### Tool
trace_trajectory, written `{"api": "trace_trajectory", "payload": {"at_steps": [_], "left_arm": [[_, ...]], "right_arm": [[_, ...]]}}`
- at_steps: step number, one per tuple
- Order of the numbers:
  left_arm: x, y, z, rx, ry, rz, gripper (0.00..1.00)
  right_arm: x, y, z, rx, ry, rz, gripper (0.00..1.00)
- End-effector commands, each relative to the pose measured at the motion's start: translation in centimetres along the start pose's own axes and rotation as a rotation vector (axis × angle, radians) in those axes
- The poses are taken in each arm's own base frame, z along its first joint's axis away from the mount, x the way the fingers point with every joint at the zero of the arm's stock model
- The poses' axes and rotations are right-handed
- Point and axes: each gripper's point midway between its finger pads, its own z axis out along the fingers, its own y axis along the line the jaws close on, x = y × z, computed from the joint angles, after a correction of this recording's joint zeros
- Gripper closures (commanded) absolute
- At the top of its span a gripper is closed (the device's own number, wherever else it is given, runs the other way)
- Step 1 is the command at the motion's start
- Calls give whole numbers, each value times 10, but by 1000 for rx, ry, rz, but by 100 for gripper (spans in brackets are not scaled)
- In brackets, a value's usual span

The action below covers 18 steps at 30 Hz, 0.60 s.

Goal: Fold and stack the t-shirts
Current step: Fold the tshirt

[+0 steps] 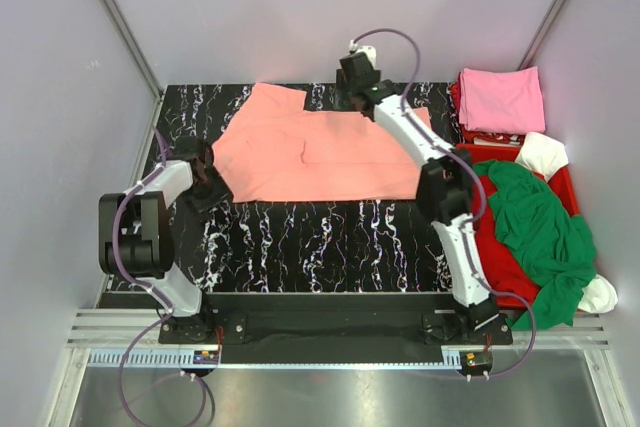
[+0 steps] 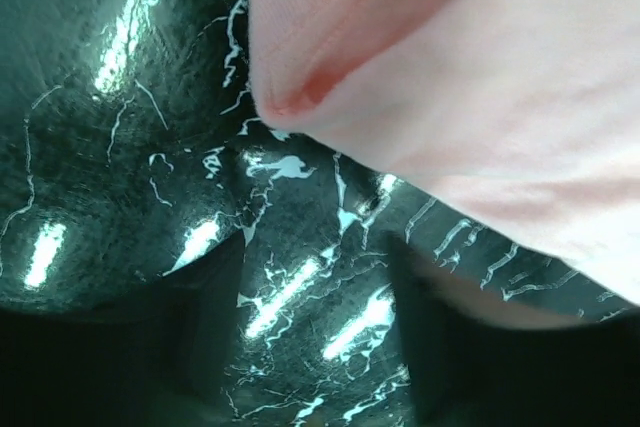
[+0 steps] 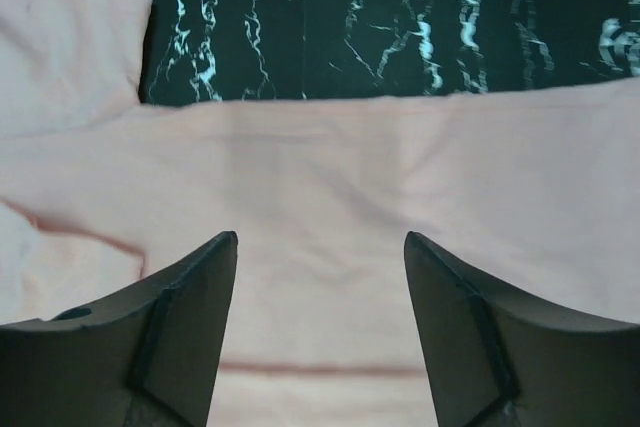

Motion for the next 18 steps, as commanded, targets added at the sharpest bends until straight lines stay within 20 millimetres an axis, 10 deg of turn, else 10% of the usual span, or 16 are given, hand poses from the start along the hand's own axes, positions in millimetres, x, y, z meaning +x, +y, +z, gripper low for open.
{"api": "trace_trajectory", "payload": {"at_steps": [1,4,7,10,18], "left_arm": [[-36,-17,-32,90,-168,2,29],[-49,-21,-40,82,-193,-8,21],[-54,-23,-35,76,-175,-34,21],[-63,-23,-28,85,-175,-72,22],[-72,-14,-13,77,-153,-133,22]], "right_arm": [[-47,2,-90,-33,-103,16,24],[22,-25,-110,0,60,75,17],[50,-38,-144,-19,123,191,14],[132,-74,-159,63,278,265,11],[203,-160,-176,181,377,480,11]]}}
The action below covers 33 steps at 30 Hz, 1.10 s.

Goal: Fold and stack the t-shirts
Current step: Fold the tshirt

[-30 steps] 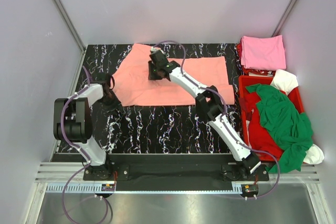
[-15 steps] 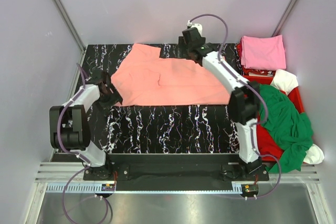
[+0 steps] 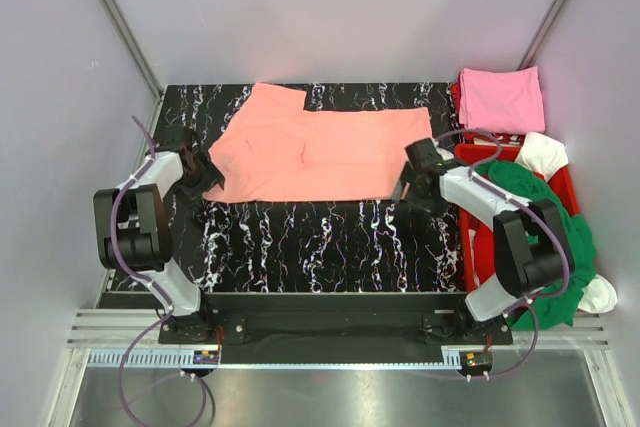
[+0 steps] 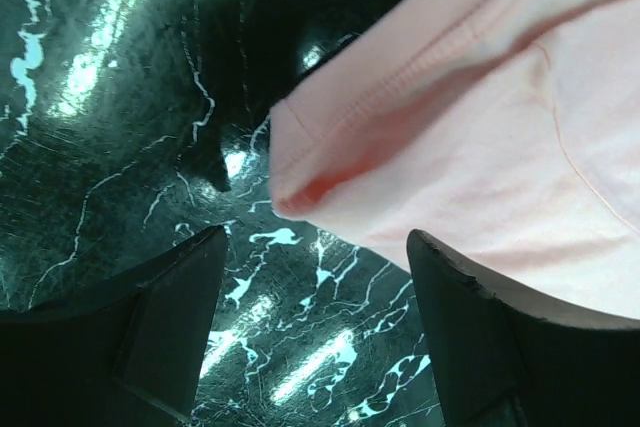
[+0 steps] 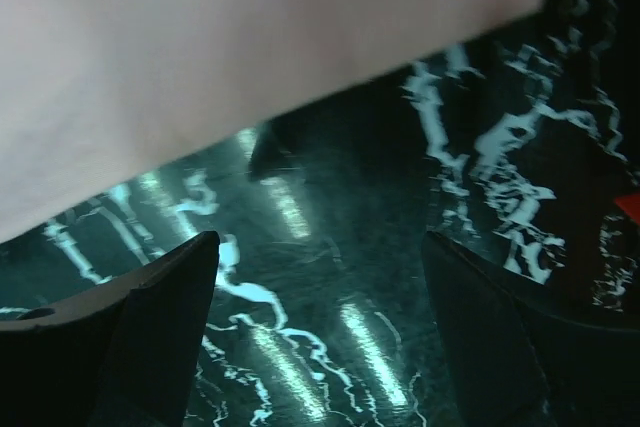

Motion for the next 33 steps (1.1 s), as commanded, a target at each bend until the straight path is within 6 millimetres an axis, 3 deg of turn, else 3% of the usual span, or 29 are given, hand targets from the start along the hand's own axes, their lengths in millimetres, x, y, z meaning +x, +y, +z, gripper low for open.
{"api": "trace_trajectory", "payload": {"at_steps": [1,12,22,25,26,29,31,32,33], "left_arm": [[-23,-10,-2,44,-65,-34,22],[-25,-5,11,26,-57,-64,25],[-35,-15,26,60,-82,-95,34],[-36,-24,32,100,-68,-91,60],[-38,-26,33,110,-68,-89,78],[-40,-30,29,127,-70,-82,100],[-41,-28,20,115,-80,-77,100],[-39,-23,16,94,-78,-78,100],[-40,-18,13,79,-85,-81,100]], "right_arm": [[-18,-5,-10,-87,-58,151,11],[-21,-43,26,-55,-38,292,11],[-41,-46,41,-101,-95,363,15],[-40,-47,50,-84,-77,363,18],[-37,-47,56,-76,-64,360,19],[-34,-48,63,-62,-55,362,33],[-37,-48,65,-59,-59,361,45],[-37,-49,67,-49,-55,345,59],[-38,-49,66,-41,-47,341,68]]}}
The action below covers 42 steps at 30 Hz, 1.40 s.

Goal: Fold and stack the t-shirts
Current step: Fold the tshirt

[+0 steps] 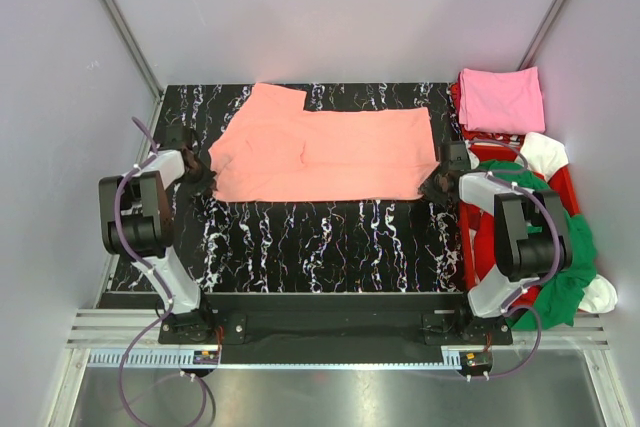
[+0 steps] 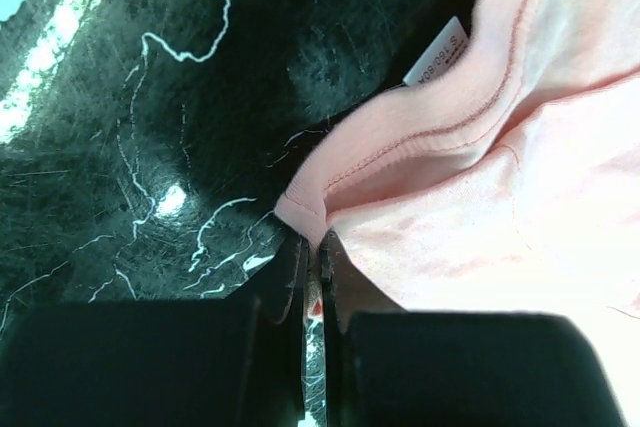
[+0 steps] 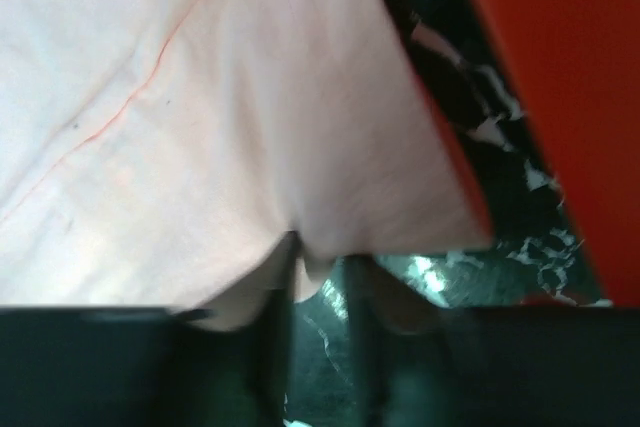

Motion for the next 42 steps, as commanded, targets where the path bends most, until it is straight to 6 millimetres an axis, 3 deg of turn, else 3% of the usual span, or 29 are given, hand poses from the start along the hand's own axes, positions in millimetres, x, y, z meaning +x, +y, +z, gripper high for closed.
{"api": "trace_trajectory", "payload": {"at_steps": [1,3,5,9,13,16,19,21,23,24,25,27,28,30,32,36,37,40,42], "left_arm": [[-24,-5,-28,18,-89,-2,100],[-22,9,-35,-3,-84,-15,100],[-24,15,-50,9,-100,-13,100],[-18,48,-85,27,-114,-68,100],[0,72,-113,54,-111,-88,100],[13,75,-140,93,-134,-85,100],[41,75,-157,133,-106,-99,100],[56,76,-170,154,-102,-106,100],[73,80,-176,151,-68,-110,96],[80,80,-182,164,-77,-106,92],[85,81,-184,170,-73,-106,84],[108,83,-189,200,-49,-94,56],[116,83,-189,208,-39,-94,44],[136,80,-188,246,-1,-80,33],[141,77,-192,261,14,-71,31],[124,70,-212,243,-32,-24,30],[108,62,-229,259,-91,-3,30],[77,41,-245,310,-174,62,26],[63,16,-238,389,-116,88,26]], "right_arm": [[1,-22,9,95,18,2,76],[3,-25,9,100,26,-12,92],[4,-26,5,97,30,-24,100],[14,-32,-14,103,60,-35,100],[20,-32,-48,68,61,-40,100],[32,-39,-74,58,80,-54,100],[43,-44,-104,44,83,-41,100],[57,-53,-120,48,113,-31,95],[61,-55,-139,22,92,-6,83],[69,-48,-145,-32,117,-1,54],[70,-45,-155,-65,99,8,44],[71,-39,-169,-97,107,53,28],[68,-35,-178,-127,86,62,25],[57,-27,-191,-157,42,72,20],[44,-20,-202,-175,-1,61,19],[28,-10,-203,-157,-18,18,19],[25,-7,-202,-160,-20,6,19],[19,5,-195,-188,-20,-1,19],[17,16,-186,-213,-1,-12,19]]}}
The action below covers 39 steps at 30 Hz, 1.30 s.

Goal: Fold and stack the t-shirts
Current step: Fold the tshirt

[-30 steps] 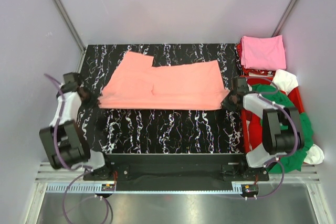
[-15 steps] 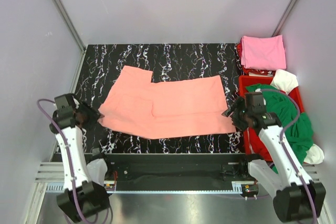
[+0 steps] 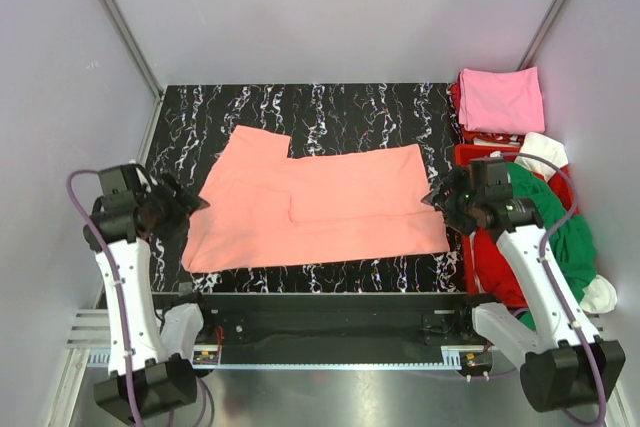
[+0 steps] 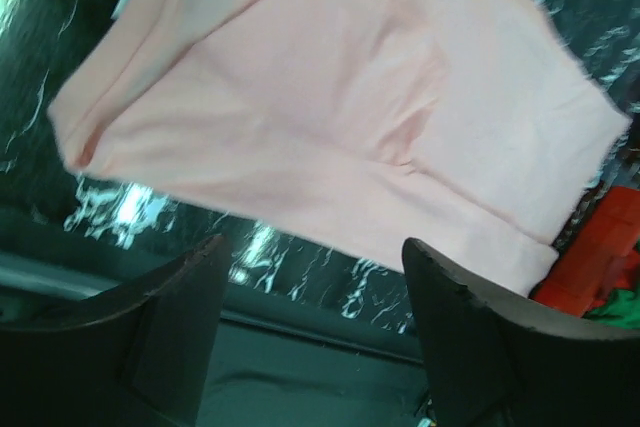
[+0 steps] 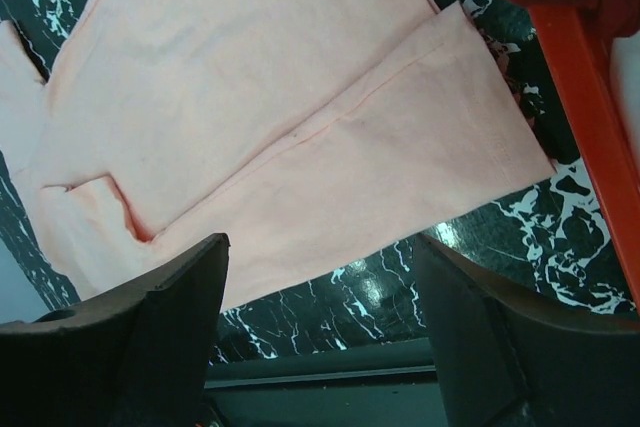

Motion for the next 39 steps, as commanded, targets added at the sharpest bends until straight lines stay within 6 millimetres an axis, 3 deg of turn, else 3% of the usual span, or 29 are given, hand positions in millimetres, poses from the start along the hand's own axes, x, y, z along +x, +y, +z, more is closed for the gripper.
{"api": "trace_trajectory", "payload": {"at_steps": [1,3,5,7,8,9,10,11,12,13,14,15,16,17,19,20,24,26,33,39], "left_arm": [[-44,-48,9,181,-43,102,27],[-64,-65,26,216,-44,123,27],[-101,-81,46,197,-120,172,26],[-124,-93,65,195,-133,201,25],[-133,-92,100,174,-79,194,25],[-153,-113,101,216,-89,215,27],[-160,-119,115,218,-64,220,28],[-161,-117,153,191,8,214,29],[-183,-137,155,217,-24,253,30],[-188,-143,166,208,-5,266,31],[-187,-133,203,161,47,261,32],[-194,-130,217,125,45,273,32],[-215,-149,217,152,1,293,32],[-207,-138,249,116,61,281,33],[-218,-150,263,126,42,299,34],[-213,-143,284,118,65,297,34],[-204,-143,323,108,83,309,36],[-191,-144,341,113,117,314,42],[-154,-146,367,64,152,344,49],[-149,-144,377,53,158,336,61]], "right_arm": [[-11,24,9,-67,0,-49,19],[-13,33,23,-74,29,-69,19],[-19,43,29,-90,30,-99,19],[-20,46,38,-80,49,-136,19],[-24,50,39,-80,45,-144,19],[-24,50,43,-67,58,-152,19],[-25,51,44,-67,60,-170,19],[-27,53,44,-72,60,-178,19],[-26,55,46,-80,68,-179,18],[-26,59,47,-100,68,-187,18],[-24,61,47,-114,75,-188,18],[-23,63,46,-133,81,-184,19],[-23,65,46,-141,79,-179,19],[-22,66,47,-148,75,-179,19],[-22,66,45,-154,76,-184,19],[-22,66,44,-153,77,-185,19],[-22,62,36,-146,68,-210,19],[-22,58,34,-134,60,-220,19],[-16,50,29,-125,61,-217,18],[-14,43,26,-115,49,-220,18]]}}
